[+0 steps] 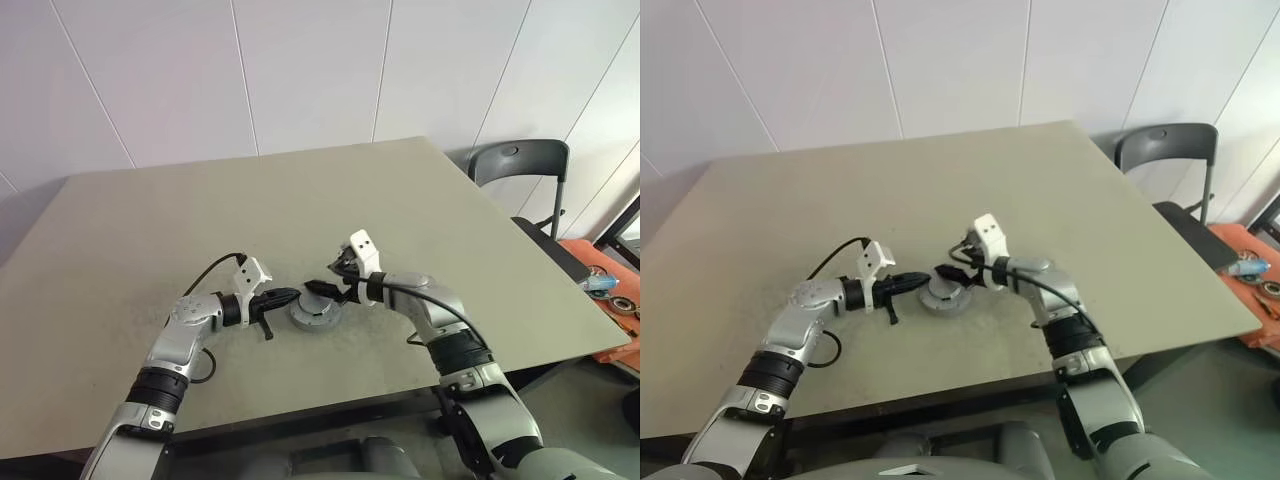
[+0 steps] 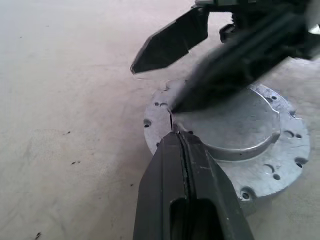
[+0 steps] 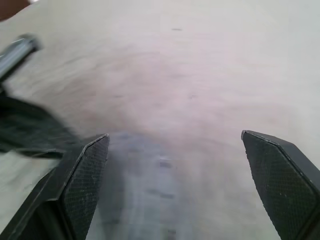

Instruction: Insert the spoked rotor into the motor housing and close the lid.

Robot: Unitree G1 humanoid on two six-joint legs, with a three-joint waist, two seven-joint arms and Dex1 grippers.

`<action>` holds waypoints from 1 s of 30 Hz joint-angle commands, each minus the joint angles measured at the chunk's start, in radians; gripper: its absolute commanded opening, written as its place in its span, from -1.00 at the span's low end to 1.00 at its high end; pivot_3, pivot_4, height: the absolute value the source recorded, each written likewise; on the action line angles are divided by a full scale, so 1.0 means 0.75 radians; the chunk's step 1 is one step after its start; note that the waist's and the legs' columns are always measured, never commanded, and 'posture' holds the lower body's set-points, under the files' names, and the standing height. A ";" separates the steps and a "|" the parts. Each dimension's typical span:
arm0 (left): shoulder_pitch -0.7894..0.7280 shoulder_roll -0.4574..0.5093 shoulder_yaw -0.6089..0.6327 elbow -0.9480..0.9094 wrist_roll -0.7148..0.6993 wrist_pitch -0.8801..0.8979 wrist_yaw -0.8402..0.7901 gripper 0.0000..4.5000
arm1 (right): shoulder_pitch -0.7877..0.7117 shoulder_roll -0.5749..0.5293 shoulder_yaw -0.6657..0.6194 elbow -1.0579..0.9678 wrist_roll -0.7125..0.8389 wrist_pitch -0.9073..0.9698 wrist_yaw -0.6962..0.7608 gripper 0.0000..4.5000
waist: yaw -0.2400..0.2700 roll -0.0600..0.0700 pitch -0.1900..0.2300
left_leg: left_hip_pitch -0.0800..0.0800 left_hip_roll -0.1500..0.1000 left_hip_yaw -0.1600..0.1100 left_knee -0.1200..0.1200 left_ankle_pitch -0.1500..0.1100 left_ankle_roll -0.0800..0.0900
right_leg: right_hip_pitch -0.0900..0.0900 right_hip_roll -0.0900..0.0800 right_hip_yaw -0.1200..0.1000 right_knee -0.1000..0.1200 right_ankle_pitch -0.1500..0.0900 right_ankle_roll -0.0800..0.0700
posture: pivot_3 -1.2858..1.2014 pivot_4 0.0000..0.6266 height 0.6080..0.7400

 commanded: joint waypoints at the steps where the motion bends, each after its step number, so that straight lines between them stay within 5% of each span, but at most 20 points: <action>1: 0.017 -0.003 -0.040 -0.031 0.004 0.035 -0.024 -1.00 | -0.059 -0.030 -0.032 0.007 0.060 0.229 0.004 0.99 | 0.001 0.000 0.000 | -0.004 0.000 0.000 0.000 0.000 0.000 | -0.005 0.000 0.000 0.001 0.000 0.000 | 0.03 -1.00 1.00; 14: 0.022 0.000 -0.039 -0.077 0.006 0.068 -0.016 -1.00 | 0.005 -0.126 -0.091 -0.175 0.371 0.882 0.112 0.99 | 0.002 0.000 0.000 | -0.008 -0.001 0.001 0.001 -0.001 0.001 | -0.009 -0.001 0.000 0.000 0.000 0.000 | 0.03 -1.00 1.00; 20: 0.020 0.003 -0.032 -0.080 0.007 0.068 -0.009 -1.00 | -0.030 0.029 -0.330 -0.123 0.466 1.094 -0.001 0.99 | -0.001 0.000 -0.001 | -0.008 -0.001 0.001 0.001 -0.001 0.001 | -0.009 -0.001 0.000 0.000 0.000 0.000 | 0.03 -1.00 1.00; 30: 0.015 0.015 -0.024 -0.068 0.008 0.058 -0.006 -1.00 | -0.076 0.217 -0.594 -0.094 0.491 1.096 -0.172 -0.06 | -0.006 0.002 0.000 | -0.008 0.000 0.001 0.001 -0.001 0.001 | -0.012 0.001 0.001 0.005 0.001 0.000 | 0.03 -1.00 1.00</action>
